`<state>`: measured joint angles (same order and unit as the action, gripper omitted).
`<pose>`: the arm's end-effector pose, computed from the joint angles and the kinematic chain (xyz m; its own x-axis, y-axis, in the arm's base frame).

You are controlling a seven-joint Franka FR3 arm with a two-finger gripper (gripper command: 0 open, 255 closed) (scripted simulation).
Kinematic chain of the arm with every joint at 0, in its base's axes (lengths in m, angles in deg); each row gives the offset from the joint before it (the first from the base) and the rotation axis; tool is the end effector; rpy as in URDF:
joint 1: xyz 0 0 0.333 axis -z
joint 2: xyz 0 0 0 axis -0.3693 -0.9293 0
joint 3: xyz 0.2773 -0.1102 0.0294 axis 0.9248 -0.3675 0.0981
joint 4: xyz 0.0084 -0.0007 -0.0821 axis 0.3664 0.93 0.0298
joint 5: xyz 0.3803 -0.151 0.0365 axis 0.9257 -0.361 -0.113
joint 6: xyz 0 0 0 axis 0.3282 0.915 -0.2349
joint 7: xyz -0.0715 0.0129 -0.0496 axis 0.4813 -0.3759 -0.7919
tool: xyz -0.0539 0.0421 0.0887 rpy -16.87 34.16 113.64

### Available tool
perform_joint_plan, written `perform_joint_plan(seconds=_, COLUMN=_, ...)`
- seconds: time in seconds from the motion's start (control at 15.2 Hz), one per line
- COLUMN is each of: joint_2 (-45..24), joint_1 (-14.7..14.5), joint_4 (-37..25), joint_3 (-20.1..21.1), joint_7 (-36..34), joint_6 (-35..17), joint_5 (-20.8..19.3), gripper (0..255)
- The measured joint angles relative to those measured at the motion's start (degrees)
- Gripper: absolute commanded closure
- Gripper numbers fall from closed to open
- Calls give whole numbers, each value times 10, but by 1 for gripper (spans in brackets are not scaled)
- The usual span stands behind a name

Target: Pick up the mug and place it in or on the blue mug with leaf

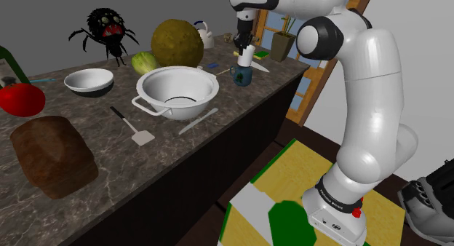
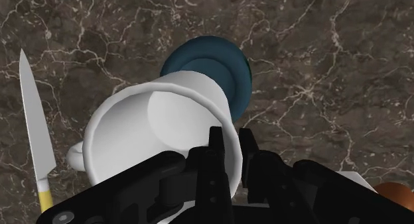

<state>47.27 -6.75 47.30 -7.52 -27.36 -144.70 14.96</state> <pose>0.7033 -0.2432 0.4488 0.9997 -0.0193 -0.0144 -0.0183 -0.9976 0.0675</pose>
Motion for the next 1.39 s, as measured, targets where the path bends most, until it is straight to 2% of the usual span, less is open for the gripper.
perform_joint_plan(seconds=0.26, joint_2=7, joint_1=-3, joint_4=28, joint_3=0, joint_7=-3, joint_6=-29, joint_5=0, gripper=255)
perform_joint_plan(seconds=0.59, joint_2=9, joint_1=-2, joint_4=33, joint_3=0, joint_7=-1, joint_6=-33, joint_5=0, gripper=255)
perform_joint_plan(seconds=0.66, joint_2=11, joint_1=-3, joint_4=35, joint_3=0, joint_7=-2, joint_6=-34, joint_5=-1, gripper=0)
perform_joint_plan(seconds=1.06, joint_2=5, joint_1=-3, joint_4=36, joint_3=0, joint_7=-4, joint_6=-31, joint_5=-1, gripper=0)
perform_joint_plan(seconds=1.19, joint_2=9, joint_1=-3, joint_4=20, joint_3=0, joint_7=-2, joint_6=-11, joint_5=-1, gripper=0)
perform_joint_plan(seconds=1.39, joint_2=-9, joint_1=-1, joint_4=-50, joint_3=0, joint_7=-1, joint_6=40, joint_5=0, gripper=0)
